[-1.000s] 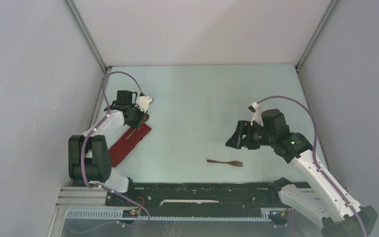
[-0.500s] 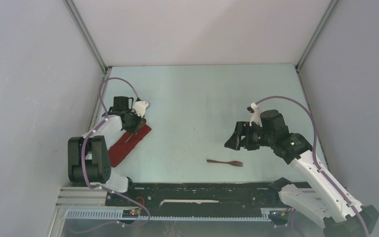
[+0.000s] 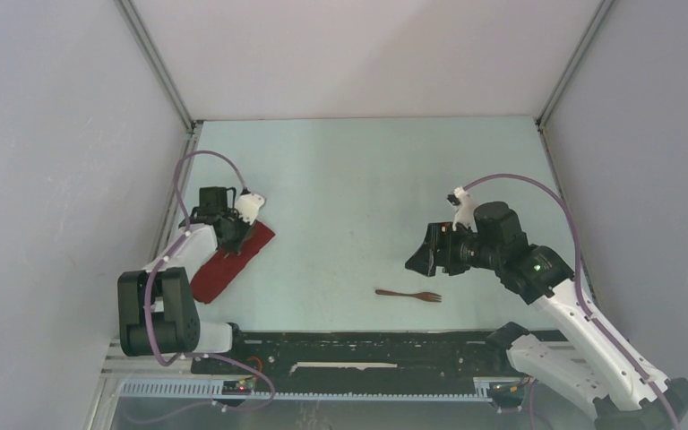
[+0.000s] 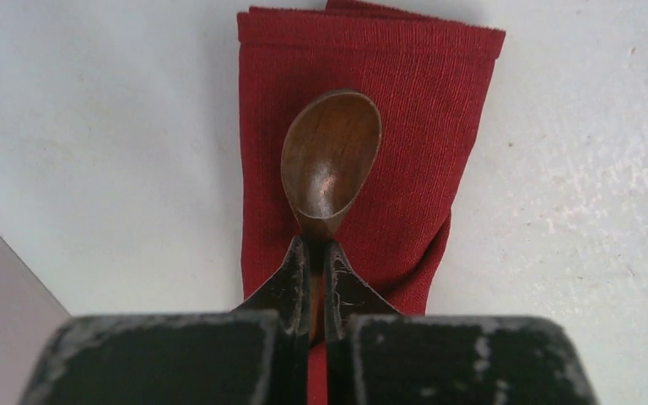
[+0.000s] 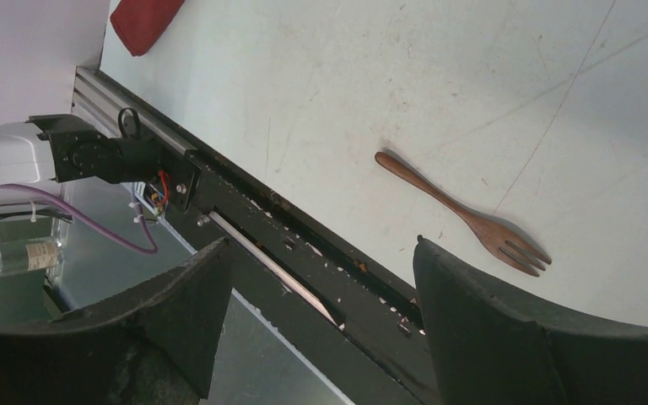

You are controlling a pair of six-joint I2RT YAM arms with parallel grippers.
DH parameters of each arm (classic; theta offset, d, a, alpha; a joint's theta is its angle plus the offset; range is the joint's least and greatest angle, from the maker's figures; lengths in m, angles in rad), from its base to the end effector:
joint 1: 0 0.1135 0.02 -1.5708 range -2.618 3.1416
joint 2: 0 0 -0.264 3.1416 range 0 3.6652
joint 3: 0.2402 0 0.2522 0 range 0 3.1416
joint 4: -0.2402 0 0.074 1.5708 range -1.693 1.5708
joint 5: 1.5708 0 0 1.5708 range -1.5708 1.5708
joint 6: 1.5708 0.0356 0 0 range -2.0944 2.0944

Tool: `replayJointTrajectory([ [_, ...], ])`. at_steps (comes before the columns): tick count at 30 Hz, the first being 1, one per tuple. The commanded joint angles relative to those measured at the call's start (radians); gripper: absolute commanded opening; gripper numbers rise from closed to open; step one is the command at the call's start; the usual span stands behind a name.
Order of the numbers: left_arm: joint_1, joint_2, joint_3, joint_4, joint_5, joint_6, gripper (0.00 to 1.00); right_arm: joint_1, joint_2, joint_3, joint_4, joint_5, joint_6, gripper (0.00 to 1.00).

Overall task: Fold the napkin into a case and place the utensils inside
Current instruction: Insert the spoon into the folded napkin.

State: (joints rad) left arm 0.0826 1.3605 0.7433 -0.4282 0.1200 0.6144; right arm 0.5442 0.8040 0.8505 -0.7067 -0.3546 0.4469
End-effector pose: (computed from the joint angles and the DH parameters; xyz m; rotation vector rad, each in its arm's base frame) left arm 0.2537 0.0167 0.1842 0.7256 2.5038 0.0922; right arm 0.1335 0.0953 0.3091 -0.3189 2.3276 0.9138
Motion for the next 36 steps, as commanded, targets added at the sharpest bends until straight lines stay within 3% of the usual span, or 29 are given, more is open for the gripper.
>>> replayJointTrajectory([
  [1,0.016,-0.03,-0.016,0.019,-0.033,0.044,0.0,0.021,-0.021,0.041,0.005,0.027,-0.026,0.85],
  [25,0.039,-0.048,-0.074,0.096,-0.114,0.087,0.05,0.019,-0.016,0.047,0.001,0.025,-0.013,0.85],
  [29,0.04,-0.048,-0.076,0.106,-0.118,0.085,0.15,0.017,-0.014,0.047,0.002,0.022,-0.013,0.85],
  [36,0.037,-0.097,-0.098,0.124,-0.133,0.087,0.45,0.01,-0.011,0.047,0.0,0.016,-0.009,0.85],
])
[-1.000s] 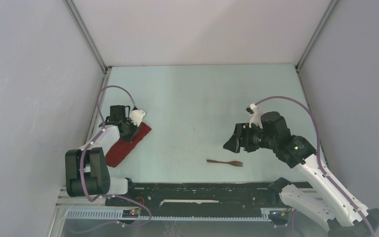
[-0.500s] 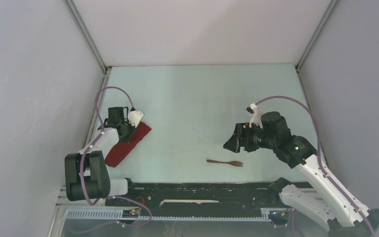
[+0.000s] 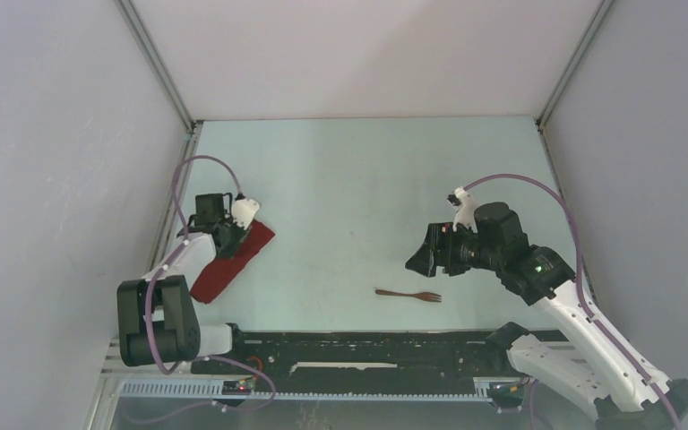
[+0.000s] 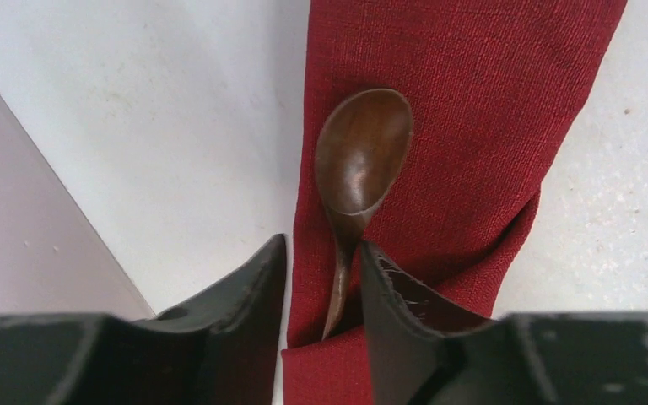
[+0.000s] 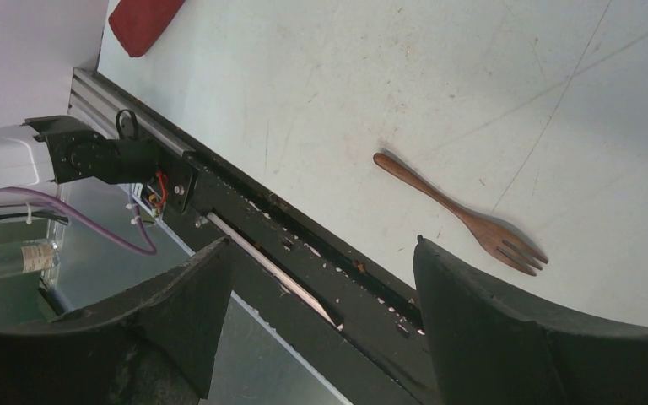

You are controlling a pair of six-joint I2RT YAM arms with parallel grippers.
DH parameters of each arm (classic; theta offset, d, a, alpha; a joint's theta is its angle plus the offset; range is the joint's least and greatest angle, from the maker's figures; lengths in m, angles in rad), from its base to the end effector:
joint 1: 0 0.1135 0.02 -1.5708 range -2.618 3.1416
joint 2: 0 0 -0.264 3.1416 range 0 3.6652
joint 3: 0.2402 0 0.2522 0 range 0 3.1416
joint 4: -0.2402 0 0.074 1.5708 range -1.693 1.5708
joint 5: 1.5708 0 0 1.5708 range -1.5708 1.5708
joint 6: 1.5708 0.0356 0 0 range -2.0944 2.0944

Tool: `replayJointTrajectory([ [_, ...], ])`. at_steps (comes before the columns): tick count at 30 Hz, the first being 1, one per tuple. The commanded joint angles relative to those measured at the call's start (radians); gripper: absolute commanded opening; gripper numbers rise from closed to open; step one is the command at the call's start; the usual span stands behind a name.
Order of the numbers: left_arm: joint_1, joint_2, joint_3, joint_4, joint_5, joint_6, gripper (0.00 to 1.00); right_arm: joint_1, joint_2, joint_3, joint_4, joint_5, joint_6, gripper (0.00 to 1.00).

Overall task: Fold the napkin into a case and place the utensils inside
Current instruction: Insert the spoon into the folded napkin, then pick up the fork from the center of the board.

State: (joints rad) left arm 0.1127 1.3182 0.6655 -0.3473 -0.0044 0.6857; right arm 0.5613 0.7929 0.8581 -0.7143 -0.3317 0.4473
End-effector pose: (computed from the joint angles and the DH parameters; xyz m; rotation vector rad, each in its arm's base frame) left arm 0.2427 0.0276 0.1758 0.7334 2.4955 0.3019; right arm 0.1301 0.0955 0.3123 -0.3261 2.3155 0.9006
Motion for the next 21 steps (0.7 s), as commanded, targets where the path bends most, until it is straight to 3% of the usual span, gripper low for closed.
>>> replayJointTrajectory([
  [1,0.001,-0.072,-0.021,0.044,-0.008,0.014,0.5,-0.01,0.0,0.039,0.006,-0.01,-0.01,0.85],
  [5,-0.01,-0.207,-0.009,0.035,0.056,-0.035,0.65,-0.037,0.008,0.039,-0.008,-0.016,-0.009,0.85],
  [8,-0.009,-0.368,-0.004,0.063,0.121,-0.142,0.68,-0.082,0.024,0.039,-0.03,-0.01,-0.01,0.88],
  [10,-0.01,-0.464,0.014,0.098,0.151,-0.265,0.71,-0.127,0.05,0.039,-0.068,0.028,0.005,0.99],
  [12,-0.01,-0.533,0.032,0.127,0.209,-0.42,0.76,-0.189,0.095,0.039,-0.105,0.017,0.022,1.0],
  [13,-0.012,-0.557,0.044,0.145,0.227,-0.519,0.86,-0.241,0.12,0.037,-0.132,-0.006,0.051,1.0],
  [14,-0.012,-0.567,0.06,0.142,0.277,-0.589,0.97,-0.28,0.143,0.026,-0.148,-0.041,0.088,1.0],
  [15,-0.014,-0.576,0.065,0.143,0.352,-0.656,0.99,-0.317,0.168,0.012,-0.161,-0.079,0.129,1.0],
  [17,-0.041,-0.595,0.052,0.183,0.395,-0.775,1.0,-0.349,0.207,-0.019,-0.196,-0.087,0.261,1.0],
  [21,-0.12,-0.622,0.025,0.194,0.374,-0.875,0.99,-0.274,0.205,-0.089,-0.19,-0.002,0.596,0.96],
])
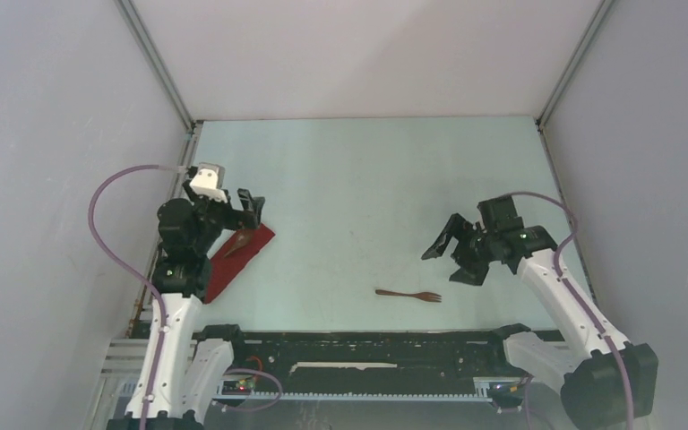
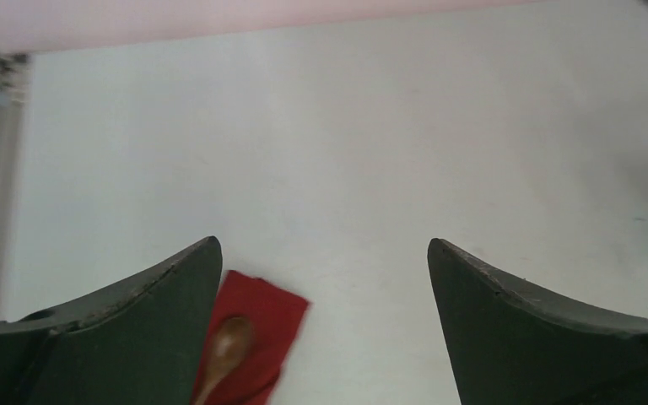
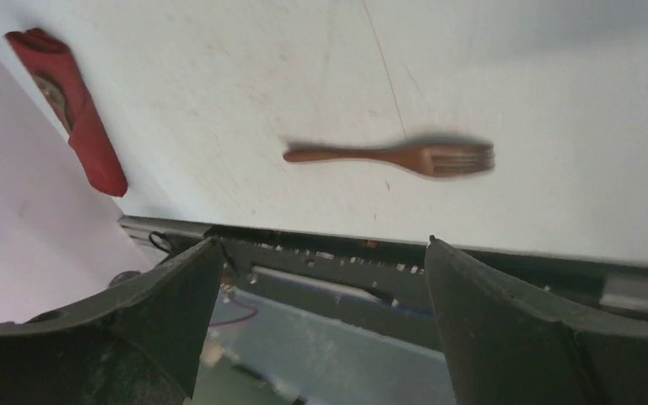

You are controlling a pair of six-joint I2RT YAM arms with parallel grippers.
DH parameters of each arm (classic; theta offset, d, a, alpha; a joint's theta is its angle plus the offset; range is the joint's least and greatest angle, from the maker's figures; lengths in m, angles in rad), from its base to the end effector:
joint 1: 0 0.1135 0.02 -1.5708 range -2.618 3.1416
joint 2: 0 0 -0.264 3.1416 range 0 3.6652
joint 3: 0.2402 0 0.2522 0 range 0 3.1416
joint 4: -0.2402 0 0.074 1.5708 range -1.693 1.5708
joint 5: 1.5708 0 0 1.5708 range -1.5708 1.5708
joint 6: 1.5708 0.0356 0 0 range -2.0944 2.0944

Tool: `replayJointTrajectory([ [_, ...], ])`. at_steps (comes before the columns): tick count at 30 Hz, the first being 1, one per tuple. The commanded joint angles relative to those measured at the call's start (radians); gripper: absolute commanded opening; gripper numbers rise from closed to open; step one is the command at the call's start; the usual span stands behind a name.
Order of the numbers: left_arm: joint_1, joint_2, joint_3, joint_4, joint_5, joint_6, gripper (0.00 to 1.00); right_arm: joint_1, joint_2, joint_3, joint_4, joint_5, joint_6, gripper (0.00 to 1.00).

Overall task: Fold the napkin into a case and place the utensils inside
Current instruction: Pick up the fork from the center of the board.

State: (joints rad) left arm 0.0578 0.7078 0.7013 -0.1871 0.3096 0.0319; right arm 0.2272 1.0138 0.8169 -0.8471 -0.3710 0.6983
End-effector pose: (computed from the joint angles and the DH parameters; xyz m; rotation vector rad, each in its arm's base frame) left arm 0.1710 -0.0010 0.3228 0.2015 1.7481 -0.2077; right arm 0.1786 0.0545 0.2559 0.5023 2.6840 0.7862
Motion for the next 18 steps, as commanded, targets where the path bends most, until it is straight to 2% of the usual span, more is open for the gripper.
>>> replayJointTrajectory([
  [1,-0.104,-0.007,-0.016,0.033,0.064,-0.243,0.99,0.09,-0.024,-0.067,-0.047,0.08,0.427,0.93],
  [3,-0.189,0.011,-0.024,0.028,0.078,-0.274,0.98,0.132,-0.026,-0.096,-0.039,0.155,0.571,0.87],
  [8,-0.409,0.063,-0.077,0.049,0.102,-0.285,0.94,0.191,0.012,-0.158,-0.028,0.223,0.804,0.85],
  [13,-0.507,0.012,-0.086,0.037,0.077,-0.236,0.95,0.209,0.101,-0.161,-0.015,0.275,0.908,0.85],
  [18,-0.575,-0.011,-0.1,0.039,0.066,-0.247,0.95,0.242,0.182,-0.161,0.015,0.331,0.983,0.84],
])
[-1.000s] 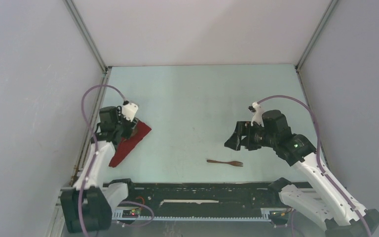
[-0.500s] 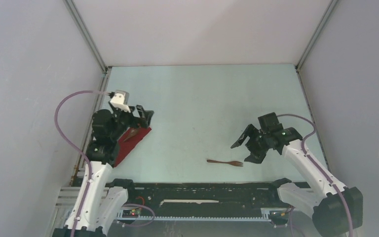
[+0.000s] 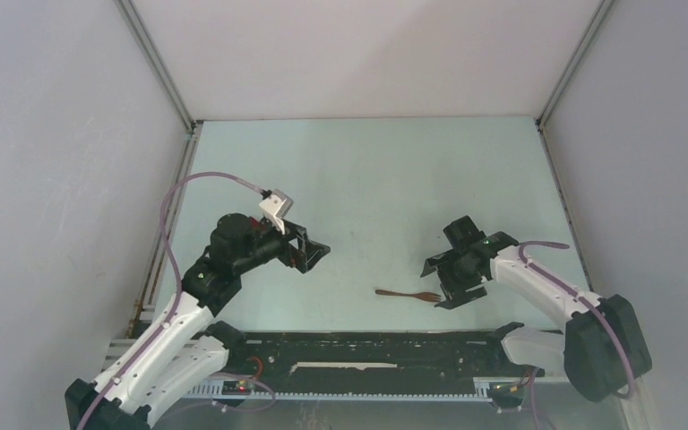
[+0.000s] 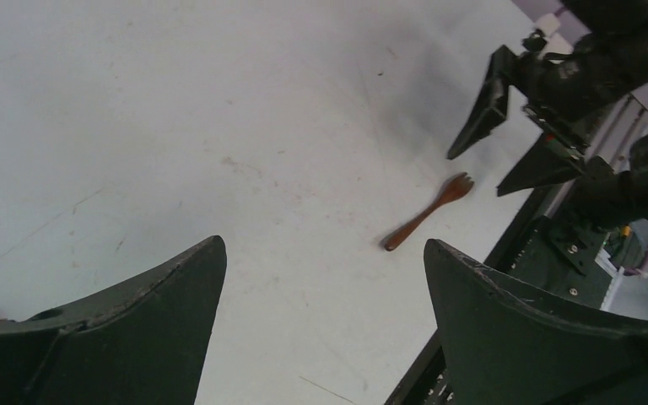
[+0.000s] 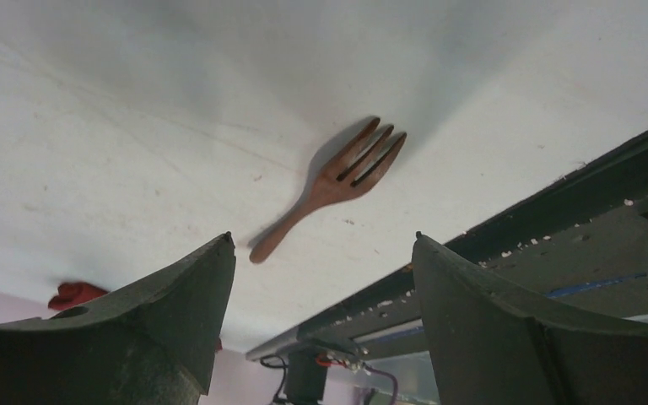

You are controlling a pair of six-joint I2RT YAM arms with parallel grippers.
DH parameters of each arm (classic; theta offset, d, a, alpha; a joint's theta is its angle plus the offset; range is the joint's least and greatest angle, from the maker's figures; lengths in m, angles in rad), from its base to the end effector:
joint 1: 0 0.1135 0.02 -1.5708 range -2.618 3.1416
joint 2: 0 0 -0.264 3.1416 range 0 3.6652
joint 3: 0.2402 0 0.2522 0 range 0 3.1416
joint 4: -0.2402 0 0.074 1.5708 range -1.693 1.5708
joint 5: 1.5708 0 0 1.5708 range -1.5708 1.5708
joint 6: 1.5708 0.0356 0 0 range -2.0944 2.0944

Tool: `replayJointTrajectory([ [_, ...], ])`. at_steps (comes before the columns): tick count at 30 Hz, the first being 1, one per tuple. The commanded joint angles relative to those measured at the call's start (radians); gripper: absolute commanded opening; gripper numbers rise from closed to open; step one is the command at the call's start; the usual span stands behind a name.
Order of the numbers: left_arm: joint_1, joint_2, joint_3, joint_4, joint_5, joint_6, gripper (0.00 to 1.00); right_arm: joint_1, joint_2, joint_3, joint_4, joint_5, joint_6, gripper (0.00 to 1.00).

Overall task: Fold the napkin into a case and place the utensils inside
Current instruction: Pick up the fork from the center of the board.

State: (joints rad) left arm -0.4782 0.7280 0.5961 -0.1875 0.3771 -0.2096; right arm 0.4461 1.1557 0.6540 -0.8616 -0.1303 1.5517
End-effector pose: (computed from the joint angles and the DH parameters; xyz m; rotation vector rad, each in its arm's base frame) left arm 0.1496 -0.0923 0.2828 0.5231 1.8805 -0.8184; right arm 0.1601 0.0817 0.1829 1.6177 2.6623 0.3827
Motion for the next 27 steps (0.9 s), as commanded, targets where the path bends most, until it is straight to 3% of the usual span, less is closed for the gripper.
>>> replayJointTrajectory([
  [1,-0.046,-0.036,0.003,0.035,-0.003,-0.006,0.95,0.023,0.052,0.002,0.038,0.099,0.138,0.83],
  [16,-0.086,-0.058,0.023,-0.001,-0.043,0.032,0.95,0.111,0.173,0.002,0.026,0.176,0.3,0.76],
  [20,-0.112,-0.058,0.031,-0.016,-0.065,0.049,0.95,0.111,0.186,0.002,0.032,0.21,0.318,0.66],
  [27,-0.158,-0.062,0.048,-0.053,-0.096,0.087,0.95,0.116,0.201,-0.012,0.038,0.22,0.348,0.65],
])
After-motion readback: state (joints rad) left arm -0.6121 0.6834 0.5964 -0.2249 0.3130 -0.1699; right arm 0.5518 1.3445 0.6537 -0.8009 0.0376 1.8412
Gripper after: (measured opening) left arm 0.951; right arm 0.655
